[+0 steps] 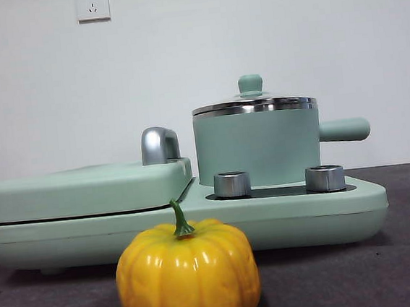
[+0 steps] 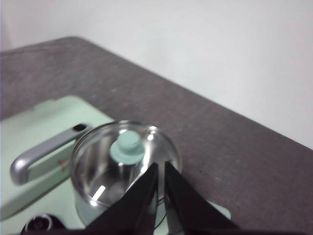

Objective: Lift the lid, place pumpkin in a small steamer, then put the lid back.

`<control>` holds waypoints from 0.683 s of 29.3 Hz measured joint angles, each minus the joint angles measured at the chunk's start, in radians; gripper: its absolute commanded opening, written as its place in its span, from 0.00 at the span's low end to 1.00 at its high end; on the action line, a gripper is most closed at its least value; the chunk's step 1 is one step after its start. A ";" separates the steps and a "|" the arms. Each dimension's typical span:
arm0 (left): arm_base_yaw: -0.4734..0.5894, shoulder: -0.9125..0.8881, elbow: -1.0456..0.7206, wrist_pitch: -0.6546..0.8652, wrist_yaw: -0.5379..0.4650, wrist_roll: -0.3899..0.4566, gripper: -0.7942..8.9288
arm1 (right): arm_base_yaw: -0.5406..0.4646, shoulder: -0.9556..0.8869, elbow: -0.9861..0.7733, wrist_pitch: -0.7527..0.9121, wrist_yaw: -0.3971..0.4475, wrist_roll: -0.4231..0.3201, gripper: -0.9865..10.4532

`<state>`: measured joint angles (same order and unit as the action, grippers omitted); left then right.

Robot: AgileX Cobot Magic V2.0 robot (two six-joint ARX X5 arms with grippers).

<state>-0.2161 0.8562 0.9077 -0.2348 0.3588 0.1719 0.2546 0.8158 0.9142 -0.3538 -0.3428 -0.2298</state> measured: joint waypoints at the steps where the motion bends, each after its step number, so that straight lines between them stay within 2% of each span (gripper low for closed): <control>1: -0.014 0.003 0.000 -0.006 0.000 0.014 0.11 | 0.016 0.002 0.000 -0.007 0.007 -0.010 0.10; 8: -0.110 0.041 0.001 -0.097 0.000 0.134 0.11 | 0.122 0.018 0.000 -0.085 0.079 -0.119 0.10; 13: -0.169 0.073 0.001 -0.109 0.000 0.168 0.12 | 0.175 0.050 0.000 -0.111 0.083 -0.182 0.10; 15: -0.183 0.082 0.001 -0.109 0.000 0.173 0.17 | 0.190 0.064 0.000 -0.118 0.082 -0.190 0.15; 18: -0.188 0.086 0.001 -0.109 0.001 0.176 0.31 | 0.205 0.080 0.000 -0.139 0.082 -0.193 0.26; 20: -0.188 0.085 0.001 -0.109 0.000 0.175 0.36 | 0.210 0.085 0.000 -0.139 0.082 -0.193 0.28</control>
<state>-0.4046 0.9417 0.9085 -0.3435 0.3592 0.3473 0.4648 0.9009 0.9142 -0.4927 -0.2604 -0.4232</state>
